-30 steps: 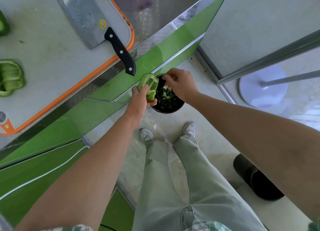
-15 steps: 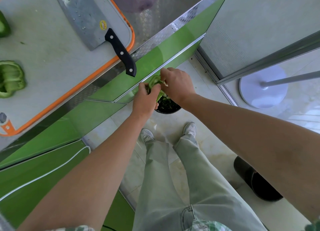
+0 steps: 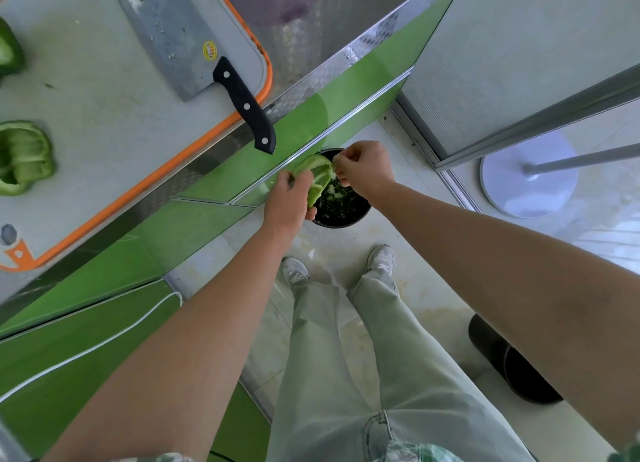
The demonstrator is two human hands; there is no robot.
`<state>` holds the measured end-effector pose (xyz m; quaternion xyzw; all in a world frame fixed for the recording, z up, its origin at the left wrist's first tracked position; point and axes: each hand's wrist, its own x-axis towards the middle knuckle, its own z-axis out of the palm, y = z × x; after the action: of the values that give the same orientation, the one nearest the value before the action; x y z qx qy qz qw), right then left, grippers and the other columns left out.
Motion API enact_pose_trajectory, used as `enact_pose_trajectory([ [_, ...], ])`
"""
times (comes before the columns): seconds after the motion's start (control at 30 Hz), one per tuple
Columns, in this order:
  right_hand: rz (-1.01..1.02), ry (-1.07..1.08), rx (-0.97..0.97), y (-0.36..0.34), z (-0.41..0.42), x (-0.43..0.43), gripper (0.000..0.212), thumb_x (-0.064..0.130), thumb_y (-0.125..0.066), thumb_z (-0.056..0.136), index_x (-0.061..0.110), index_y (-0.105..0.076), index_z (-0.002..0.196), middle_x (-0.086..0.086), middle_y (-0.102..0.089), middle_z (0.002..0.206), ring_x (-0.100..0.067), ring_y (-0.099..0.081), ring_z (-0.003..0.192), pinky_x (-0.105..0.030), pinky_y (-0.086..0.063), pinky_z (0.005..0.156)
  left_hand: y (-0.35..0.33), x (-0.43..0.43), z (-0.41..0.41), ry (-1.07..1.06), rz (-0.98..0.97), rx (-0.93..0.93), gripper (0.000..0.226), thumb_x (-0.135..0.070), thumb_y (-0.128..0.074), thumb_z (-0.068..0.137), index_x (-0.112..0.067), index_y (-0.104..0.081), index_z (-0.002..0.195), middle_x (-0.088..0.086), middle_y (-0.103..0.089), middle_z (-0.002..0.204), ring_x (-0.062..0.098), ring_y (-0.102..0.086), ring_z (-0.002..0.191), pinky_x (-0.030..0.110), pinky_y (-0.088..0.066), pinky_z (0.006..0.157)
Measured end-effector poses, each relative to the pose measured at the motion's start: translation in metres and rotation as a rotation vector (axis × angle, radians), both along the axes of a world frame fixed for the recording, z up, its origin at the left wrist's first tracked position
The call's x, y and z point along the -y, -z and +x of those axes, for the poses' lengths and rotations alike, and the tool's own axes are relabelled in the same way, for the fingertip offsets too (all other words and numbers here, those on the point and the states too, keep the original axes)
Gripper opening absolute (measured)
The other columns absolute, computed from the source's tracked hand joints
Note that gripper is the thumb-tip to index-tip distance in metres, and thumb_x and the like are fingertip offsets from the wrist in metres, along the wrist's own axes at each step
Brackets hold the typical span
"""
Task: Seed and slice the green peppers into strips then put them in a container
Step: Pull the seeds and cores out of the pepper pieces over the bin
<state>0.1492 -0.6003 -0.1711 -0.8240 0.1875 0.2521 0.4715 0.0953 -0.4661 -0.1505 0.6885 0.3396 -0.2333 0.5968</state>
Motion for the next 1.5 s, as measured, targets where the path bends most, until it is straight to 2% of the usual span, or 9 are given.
enact_pose_trajectory([
  [0.23, 0.392, 0.315, -0.262, -0.005, 0.005, 0.004, 0.019, -0.001, -0.061, 0.085, 0.005, -0.056, 0.069, -0.005, -0.053, 0.058, -0.013, -0.051, 0.049, -0.019, -0.048, 0.054, 0.002, -0.006, 0.003, -0.017, 0.055, -0.011, 0.01, -0.021, -0.042, 0.096, -0.015, -0.049, 0.091, 0.008, -0.05, 0.086, 0.025, -0.048, 0.07, 0.023, -0.046, 0.047],
  [0.37, 0.045, 0.001, -0.1, 0.002, 0.002, 0.015, 0.019, 0.015, -0.069, 0.087, 0.003, -0.065, 0.072, -0.008, -0.068, 0.066, -0.018, -0.066, 0.058, -0.029, -0.06, 0.06, 0.004, -0.01, 0.003, -0.067, 0.01, -0.047, 0.016, -0.023, -0.043, 0.096, -0.01, -0.05, 0.1, 0.014, -0.051, 0.092, 0.025, -0.048, 0.065, 0.028, -0.049, 0.052],
  [0.53, -0.23, -0.293, 0.023, 0.003, 0.002, 0.009, 0.024, 0.004, -0.053, 0.088, 0.01, -0.074, 0.1, -0.005, -0.072, 0.097, -0.016, -0.064, 0.079, -0.024, -0.052, 0.075, 0.007, -0.01, 0.004, -0.123, -0.001, -0.099, 0.018, -0.028, -0.044, 0.096, -0.012, -0.049, 0.101, 0.015, -0.051, 0.095, 0.023, -0.049, 0.058, 0.03, -0.049, 0.054],
  [0.63, -0.238, -0.382, 0.159, -0.003, -0.002, 0.003, 0.014, 0.025, -0.064, 0.086, 0.014, -0.07, 0.092, 0.004, -0.068, 0.085, -0.012, -0.061, 0.079, -0.026, -0.051, 0.077, 0.009, -0.009, 0.005, -0.121, 0.01, -0.11, 0.025, -0.03, -0.044, 0.096, -0.009, -0.049, 0.109, 0.016, -0.053, 0.096, 0.022, -0.052, 0.058, 0.029, -0.05, 0.053],
  [0.7, -0.224, -0.437, 0.215, -0.004, -0.004, -0.001, 0.022, 0.036, -0.071, 0.081, 0.017, -0.062, 0.087, 0.005, -0.063, 0.08, -0.012, -0.059, 0.076, -0.026, -0.049, 0.07, 0.009, -0.007, 0.005, -0.101, 0.016, -0.107, 0.028, -0.031, -0.045, 0.096, -0.008, -0.05, 0.113, 0.016, -0.056, 0.097, 0.022, -0.053, 0.06, 0.028, -0.051, 0.051],
  [0.8, -0.271, -0.526, 0.281, -0.003, -0.002, -0.008, 0.025, 0.032, -0.073, 0.08, 0.015, -0.058, 0.089, 0.006, -0.061, 0.078, -0.014, -0.06, 0.075, -0.028, -0.05, 0.069, 0.007, -0.002, 0.005, -0.053, 0.011, -0.087, 0.025, -0.029, -0.045, 0.096, -0.009, -0.052, 0.11, 0.016, -0.058, 0.096, 0.023, -0.054, 0.062, 0.028, -0.051, 0.049],
  [1.0, -0.37, -0.485, 0.295, 0.001, 0.002, -0.012, 0.006, 0.018, -0.068, 0.082, 0.016, -0.064, 0.086, 0.0, -0.066, 0.08, -0.015, -0.062, 0.077, -0.023, -0.046, 0.066, 0.0, 0.006, 0.007, -0.057, 0.049, -0.045, 0.02, -0.027, -0.049, 0.093, -0.009, -0.051, 0.102, 0.012, -0.058, 0.087, 0.024, -0.052, 0.055, 0.036, -0.052, 0.058],
  [1.2, -0.361, -0.511, 0.26, -0.002, -0.001, -0.011, 0.008, 0.011, -0.066, 0.084, 0.013, -0.066, 0.092, -0.004, -0.067, 0.087, -0.018, -0.062, 0.081, -0.024, -0.047, 0.069, -0.003, 0.01, 0.007, -0.073, 0.061, -0.035, 0.018, -0.027, -0.05, 0.092, -0.01, -0.052, 0.098, 0.01, -0.06, 0.082, 0.024, -0.054, 0.052, 0.045, -0.057, 0.067],
  [1.5, -0.368, -0.438, 0.228, -0.007, -0.001, -0.009, 0.012, 0.012, -0.066, 0.08, 0.011, -0.062, 0.09, -0.008, -0.065, 0.085, -0.024, -0.058, 0.077, -0.03, -0.046, 0.062, -0.012, 0.012, 0.006, -0.03, 0.001, 0.013, 0.014, -0.024, -0.054, 0.092, -0.01, -0.052, 0.095, 0.004, -0.059, 0.077, 0.02, -0.053, 0.057, 0.036, -0.054, 0.061],
])
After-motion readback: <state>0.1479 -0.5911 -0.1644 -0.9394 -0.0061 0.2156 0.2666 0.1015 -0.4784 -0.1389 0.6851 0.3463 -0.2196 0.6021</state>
